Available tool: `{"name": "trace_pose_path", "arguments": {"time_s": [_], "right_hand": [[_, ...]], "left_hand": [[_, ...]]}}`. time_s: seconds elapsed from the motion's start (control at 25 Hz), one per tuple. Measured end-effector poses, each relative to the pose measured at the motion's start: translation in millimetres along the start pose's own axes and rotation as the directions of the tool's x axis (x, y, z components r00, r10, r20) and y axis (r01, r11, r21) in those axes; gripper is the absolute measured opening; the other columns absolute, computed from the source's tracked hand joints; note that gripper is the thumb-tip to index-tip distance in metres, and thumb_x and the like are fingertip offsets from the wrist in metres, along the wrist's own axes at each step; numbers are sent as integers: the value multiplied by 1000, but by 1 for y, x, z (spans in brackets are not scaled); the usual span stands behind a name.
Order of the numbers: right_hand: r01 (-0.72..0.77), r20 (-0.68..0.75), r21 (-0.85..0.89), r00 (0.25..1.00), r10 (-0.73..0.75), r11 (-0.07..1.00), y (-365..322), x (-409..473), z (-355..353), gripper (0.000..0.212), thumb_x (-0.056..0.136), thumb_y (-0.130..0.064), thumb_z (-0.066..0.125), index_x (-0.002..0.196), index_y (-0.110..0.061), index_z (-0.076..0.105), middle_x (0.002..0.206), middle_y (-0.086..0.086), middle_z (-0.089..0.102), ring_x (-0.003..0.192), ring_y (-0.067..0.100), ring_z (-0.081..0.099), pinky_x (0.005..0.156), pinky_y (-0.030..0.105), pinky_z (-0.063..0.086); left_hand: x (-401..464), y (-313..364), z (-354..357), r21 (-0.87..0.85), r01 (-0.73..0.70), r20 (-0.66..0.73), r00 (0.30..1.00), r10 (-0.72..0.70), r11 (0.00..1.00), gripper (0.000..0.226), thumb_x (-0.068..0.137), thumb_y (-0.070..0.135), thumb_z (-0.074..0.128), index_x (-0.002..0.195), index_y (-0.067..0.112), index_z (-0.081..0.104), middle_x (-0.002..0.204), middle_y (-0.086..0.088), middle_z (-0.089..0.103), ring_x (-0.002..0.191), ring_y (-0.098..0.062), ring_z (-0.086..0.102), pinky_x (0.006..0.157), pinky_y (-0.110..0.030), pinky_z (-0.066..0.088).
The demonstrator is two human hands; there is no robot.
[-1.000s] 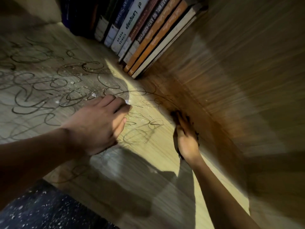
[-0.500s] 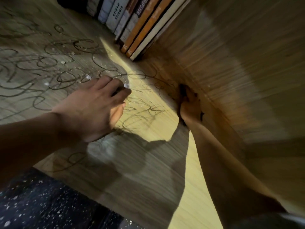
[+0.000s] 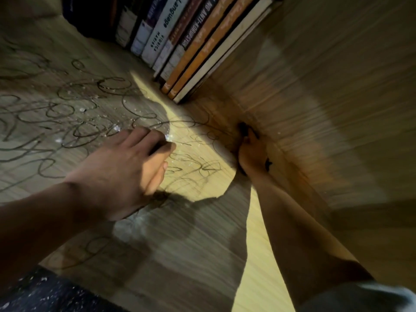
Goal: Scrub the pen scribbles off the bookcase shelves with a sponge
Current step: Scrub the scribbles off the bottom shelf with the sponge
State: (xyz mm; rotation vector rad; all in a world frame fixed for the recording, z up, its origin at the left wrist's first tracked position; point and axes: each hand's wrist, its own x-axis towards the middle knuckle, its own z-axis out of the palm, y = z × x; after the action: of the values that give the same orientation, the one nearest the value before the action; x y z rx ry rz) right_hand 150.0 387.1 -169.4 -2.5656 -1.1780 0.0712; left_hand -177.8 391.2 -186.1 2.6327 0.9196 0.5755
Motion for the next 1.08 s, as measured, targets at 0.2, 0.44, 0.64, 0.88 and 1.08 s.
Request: {"name": "trace_pose_path", "arguments": {"time_s": [0.2, 0.44, 0.64, 0.88, 1.08], "right_hand": [[208, 85, -41, 975, -204, 977, 62, -37, -34, 42, 102, -30, 26, 140, -37, 42, 153, -4, 33, 143, 19, 24, 118, 42, 14], [-74, 2, -136, 997, 75, 988, -3, 4, -12, 45, 102, -27, 28, 147, -34, 33, 158, 2, 22, 144, 29, 15, 118, 46, 12], [341, 170, -20, 927, -333, 940, 33, -39, -29, 45, 104, -11, 30, 147, -24, 36, 155, -9, 26, 145, 11, 17, 118, 23, 2], [-27, 52, -15, 998, 27, 1000, 12, 22, -11, 51, 99, -9, 27, 146, -26, 37, 155, 2, 30, 142, 26, 27, 116, 41, 24], [316, 185, 65, 928, -322, 947, 18, -45, -24, 44, 104, -13, 31, 146, -24, 37, 149, -16, 26, 141, 3, 14, 115, 19, 6]], "left_hand": [[-1, 0, 7, -40, 53, -20, 998, -54, 998, 51, 94, 41, 29, 136, 19, 50, 123, -6, 52, 104, -22, 52, 86, -40, 52], [2, 1, 7, -29, 34, -73, 997, -36, 999, 49, 88, 32, 42, 131, 14, 55, 117, -7, 52, 96, -26, 47, 76, -43, 54], [2, 3, -2, -101, -7, -15, 1000, 6, 995, 50, 92, 32, 34, 134, 12, 50, 117, -7, 53, 97, -26, 52, 77, -46, 52], [3, 5, 2, -112, -9, -84, 996, 0, 994, 43, 94, 34, 33, 125, 15, 56, 104, 1, 57, 87, -22, 53, 72, -44, 53], [6, 2, 5, -101, 29, -70, 997, -37, 994, 50, 98, 36, 21, 124, 11, 56, 108, -5, 56, 92, -26, 52, 75, -45, 54]]}}
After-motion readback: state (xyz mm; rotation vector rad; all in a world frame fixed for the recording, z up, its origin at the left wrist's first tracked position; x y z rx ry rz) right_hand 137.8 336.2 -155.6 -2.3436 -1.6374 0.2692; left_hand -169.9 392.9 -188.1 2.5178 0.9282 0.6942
